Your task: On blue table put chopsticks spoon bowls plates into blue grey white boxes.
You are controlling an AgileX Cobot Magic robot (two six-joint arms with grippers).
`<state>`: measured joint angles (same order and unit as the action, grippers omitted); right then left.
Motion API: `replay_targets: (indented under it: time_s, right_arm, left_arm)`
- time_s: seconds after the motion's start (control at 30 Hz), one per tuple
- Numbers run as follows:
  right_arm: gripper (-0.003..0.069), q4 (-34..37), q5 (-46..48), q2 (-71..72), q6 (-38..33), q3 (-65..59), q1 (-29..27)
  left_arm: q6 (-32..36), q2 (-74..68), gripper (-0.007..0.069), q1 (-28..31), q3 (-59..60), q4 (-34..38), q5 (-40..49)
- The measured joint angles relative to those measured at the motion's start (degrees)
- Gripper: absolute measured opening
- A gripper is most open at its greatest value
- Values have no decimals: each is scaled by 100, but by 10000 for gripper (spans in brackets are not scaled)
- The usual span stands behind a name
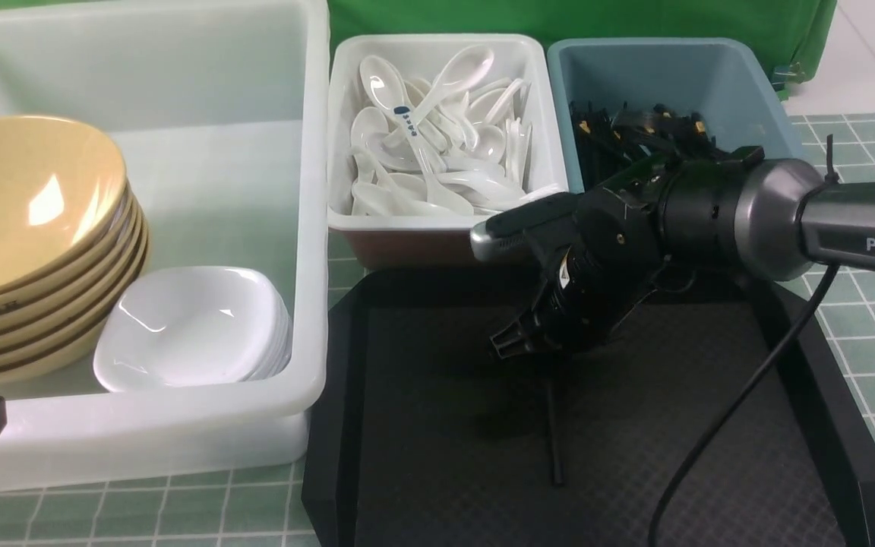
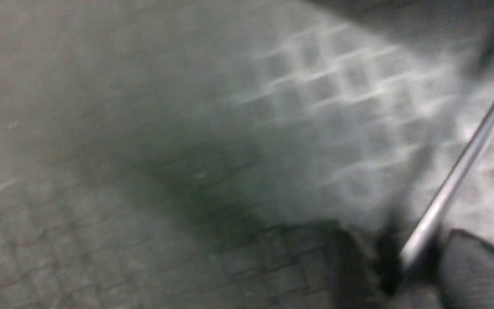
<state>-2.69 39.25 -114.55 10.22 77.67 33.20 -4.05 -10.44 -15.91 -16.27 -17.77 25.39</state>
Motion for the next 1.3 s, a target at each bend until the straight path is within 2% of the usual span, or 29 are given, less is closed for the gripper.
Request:
replay_targets:
  time_s: [0.1, 0.13, 0.27, 0.4, 0.53, 0.67, 0.73, 0.77, 0.83, 0.9, 0.97, 1.03, 1.1, 1.13, 1.2, 1.23, 1.27, 1.3]
  right_arm:
    - [114, 50, 374, 123, -85, -20, 61]
    - [85, 63, 538, 191, -151, -36, 67]
    - [75, -130, 1123, 706, -272, -72, 104]
    - [75, -631, 1879, 1576, -301, -72, 109]
    - [75, -1053, 1940, 2265, -301, -72, 109]
    - [75, -2348, -113, 3077, 812, -79, -149]
    - [87, -3033, -1489, 3101, 1497, -72, -560]
    - [108, -3308, -2274, 2976, 1874, -52, -899]
    - [162, -3475, -3111, 2694, 2285, 44, -1287]
    - [251, -3565, -3448, 2334, 2623, 187, -1597]
    - [330, -3584, -3369, 2083, 2887, 266, -1773]
    - [379, -3584, -3137, 1970, 3066, 269, -1837]
    - [395, -3584, -2609, 2011, 3125, 269, -1800]
    - [386, -3579, -2407, 2076, 3068, 269, -1750]
    - [324, -3563, -1851, 2357, 2703, 269, -1564]
    - [286, -3552, -1552, 2559, 2498, 269, -1432]
    - [216, -3551, -1240, 2795, 2178, 276, -1284]
    - [203, -3551, -1177, 2846, 2123, 276, -1252]
  left_arm:
    - [0, 0, 4, 0, 0, 0, 0]
    - [0, 0, 4, 0, 0, 0, 0]
    - [0, 0, 4, 0, 0, -12, 0]
    - [0, 0, 4, 0, 0, -12, 0]
    - [0, 0, 4, 0, 0, -16, 0]
    - [0, 0, 4, 0, 0, -16, 0]
    - [0, 0, 4, 0, 0, -23, 0]
    - [0, 0, 4, 0, 0, -36, -3]
    - [0, 0, 4, 0, 0, -115, -7]
    - [0, 0, 4, 0, 0, -175, -7]
    - [0, 0, 4, 0, 0, -189, -2]
    - [0, 0, 4, 0, 0, -191, -2]
    - [0, 0, 4, 0, 0, -191, -2]
    - [0, 0, 4, 0, 0, -191, -2]
    - [0, 0, 4, 0, 0, -191, -2]
    - [0, 0, 4, 0, 2, -191, -2]
    - [0, 0, 4, 0, 7, -191, -2]
    - [0, 0, 4, 0, 13, -191, -2]
